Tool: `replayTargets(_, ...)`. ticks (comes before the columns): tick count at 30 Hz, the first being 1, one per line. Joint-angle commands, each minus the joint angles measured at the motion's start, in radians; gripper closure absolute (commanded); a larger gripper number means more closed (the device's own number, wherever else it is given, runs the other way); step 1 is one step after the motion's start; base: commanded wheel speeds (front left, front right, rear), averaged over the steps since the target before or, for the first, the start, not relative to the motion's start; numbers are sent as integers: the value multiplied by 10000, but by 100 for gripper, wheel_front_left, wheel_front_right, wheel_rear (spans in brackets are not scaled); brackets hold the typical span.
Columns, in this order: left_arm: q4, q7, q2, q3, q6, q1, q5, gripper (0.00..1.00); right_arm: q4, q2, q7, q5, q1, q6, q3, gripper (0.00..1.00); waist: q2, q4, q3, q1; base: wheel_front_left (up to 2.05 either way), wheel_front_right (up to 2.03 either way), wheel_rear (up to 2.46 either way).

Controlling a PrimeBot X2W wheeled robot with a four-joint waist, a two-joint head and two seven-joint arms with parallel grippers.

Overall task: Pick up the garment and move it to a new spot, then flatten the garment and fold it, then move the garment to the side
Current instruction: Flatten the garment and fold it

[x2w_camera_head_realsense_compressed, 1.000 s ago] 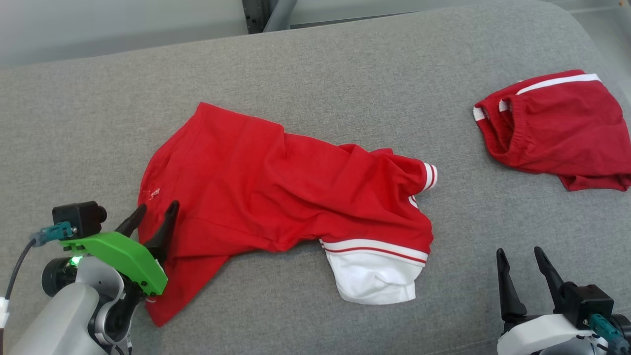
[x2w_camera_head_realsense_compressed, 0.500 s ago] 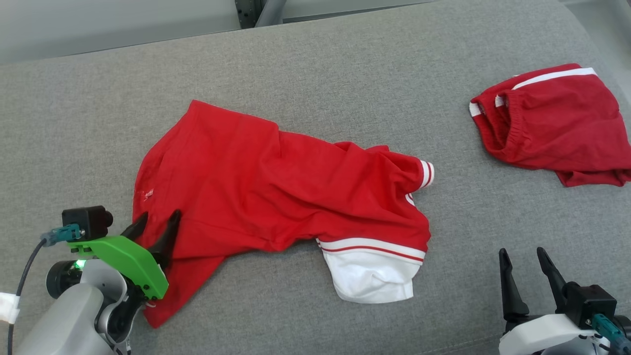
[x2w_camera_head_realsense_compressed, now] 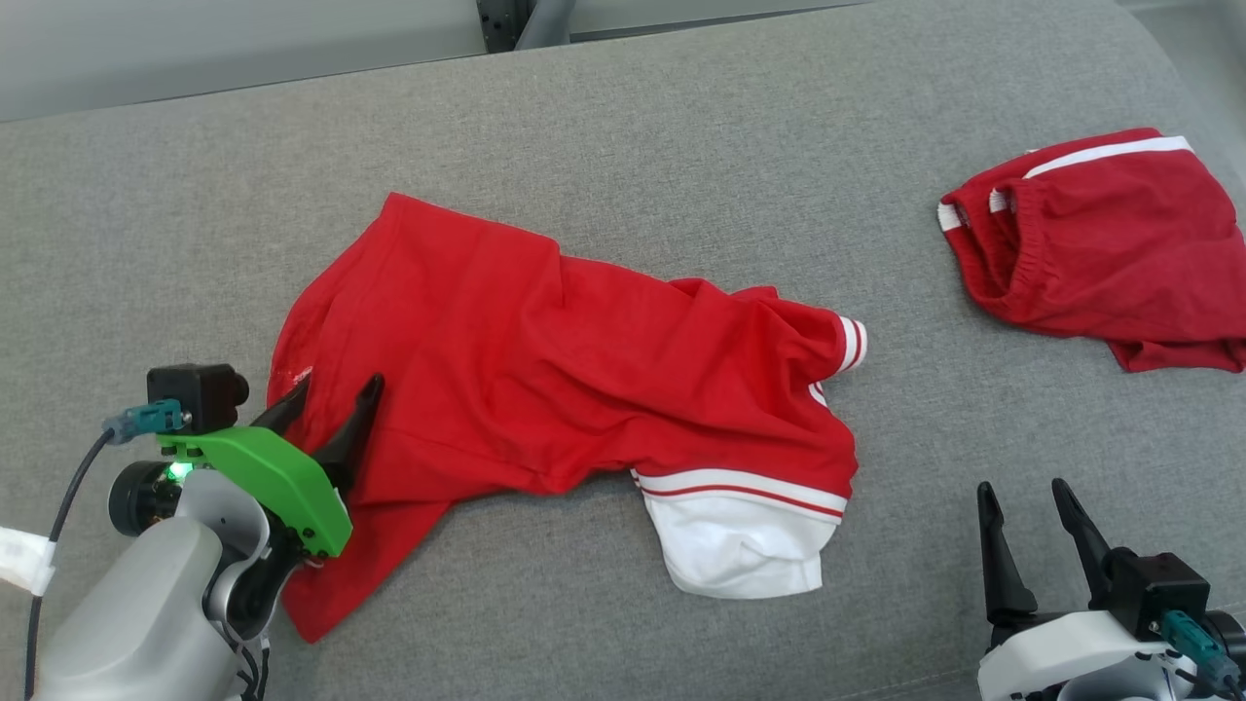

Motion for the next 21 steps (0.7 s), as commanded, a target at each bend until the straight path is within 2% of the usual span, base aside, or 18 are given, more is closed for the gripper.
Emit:
replayTargets(1,75,76,-22,-16,-30,-220,-83,0,7,-29,-28,-51,-163,-12,26,0,102,-47,51,0,0,0,0)
replayTargets(11,497,221,190,-97,-91,-446,-360,1,57,-28,-28,85,-100,-12,17,0,102,-450,101,0,0,0,0)
replayTargets(13,429,285,291,-117,-97,-197,-483,47,64,-28,-28,125,-38,-12,-11,0,102,-488,75,0,0,0,0)
replayTargets(14,390,318,343,-125,-98,-85,-546,58,65,-29,-28,152,-15,-12,-27,0,102,-492,63,0,0,0,0)
replayTargets(15,333,302,399,-131,-100,11,-574,61,56,-28,-28,176,17,-12,-44,0,102,-486,47,0,0,0,0)
replayTargets(18,116,307,606,-126,-103,263,-681,58,63,-28,-28,206,136,-12,-88,0,102,-387,-2,0,0,0,0)
replayTargets(20,-21,341,665,-117,-99,418,-728,62,82,-28,-28,185,123,-12,-85,0,102,-283,-30,0,0,0,0)
replayTargets(21,-98,406,677,-129,-89,489,-783,67,77,-29,-28,168,100,-12,-80,0,102,-226,-45,0,0,0,0)
